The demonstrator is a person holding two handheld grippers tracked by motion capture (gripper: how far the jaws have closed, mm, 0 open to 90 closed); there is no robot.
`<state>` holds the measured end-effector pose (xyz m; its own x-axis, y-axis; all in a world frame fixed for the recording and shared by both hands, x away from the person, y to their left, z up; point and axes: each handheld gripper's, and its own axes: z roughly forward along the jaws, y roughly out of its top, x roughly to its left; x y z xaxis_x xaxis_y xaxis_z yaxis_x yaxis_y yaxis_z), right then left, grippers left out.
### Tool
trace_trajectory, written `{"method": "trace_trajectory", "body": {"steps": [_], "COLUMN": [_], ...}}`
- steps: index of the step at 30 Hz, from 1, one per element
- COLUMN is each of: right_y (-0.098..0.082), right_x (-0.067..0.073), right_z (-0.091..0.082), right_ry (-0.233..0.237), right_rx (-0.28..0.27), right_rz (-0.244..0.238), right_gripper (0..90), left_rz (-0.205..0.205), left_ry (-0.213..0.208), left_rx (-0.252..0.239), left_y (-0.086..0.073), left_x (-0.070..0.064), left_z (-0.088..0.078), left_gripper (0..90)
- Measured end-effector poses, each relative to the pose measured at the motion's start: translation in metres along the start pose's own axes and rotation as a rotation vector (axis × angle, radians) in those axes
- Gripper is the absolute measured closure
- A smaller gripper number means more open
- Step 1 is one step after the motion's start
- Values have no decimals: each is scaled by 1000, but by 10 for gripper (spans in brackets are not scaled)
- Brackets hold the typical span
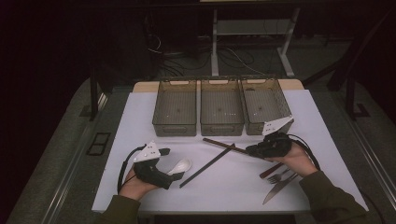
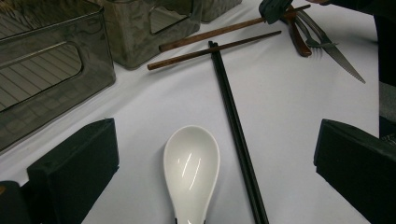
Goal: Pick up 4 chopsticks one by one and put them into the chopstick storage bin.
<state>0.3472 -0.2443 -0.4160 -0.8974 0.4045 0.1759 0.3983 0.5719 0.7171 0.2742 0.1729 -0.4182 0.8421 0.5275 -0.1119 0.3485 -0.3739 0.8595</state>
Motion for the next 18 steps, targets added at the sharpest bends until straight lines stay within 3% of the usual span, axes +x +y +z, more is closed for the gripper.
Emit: {"method": "trace_trajectory", "body": {"steps": [18], "right_y": [10], "right_x": [6], "right_z": [-14], "right_ry": [-5], "right_rx": [-64], "right_rz": [23], "right_gripper": [844], "left_rz": [-8], "left_ry": [3], "left_rx": [-6], "left_y": [-2], "left_x": [0], "left_z": [1], "left_gripper": [0]}}
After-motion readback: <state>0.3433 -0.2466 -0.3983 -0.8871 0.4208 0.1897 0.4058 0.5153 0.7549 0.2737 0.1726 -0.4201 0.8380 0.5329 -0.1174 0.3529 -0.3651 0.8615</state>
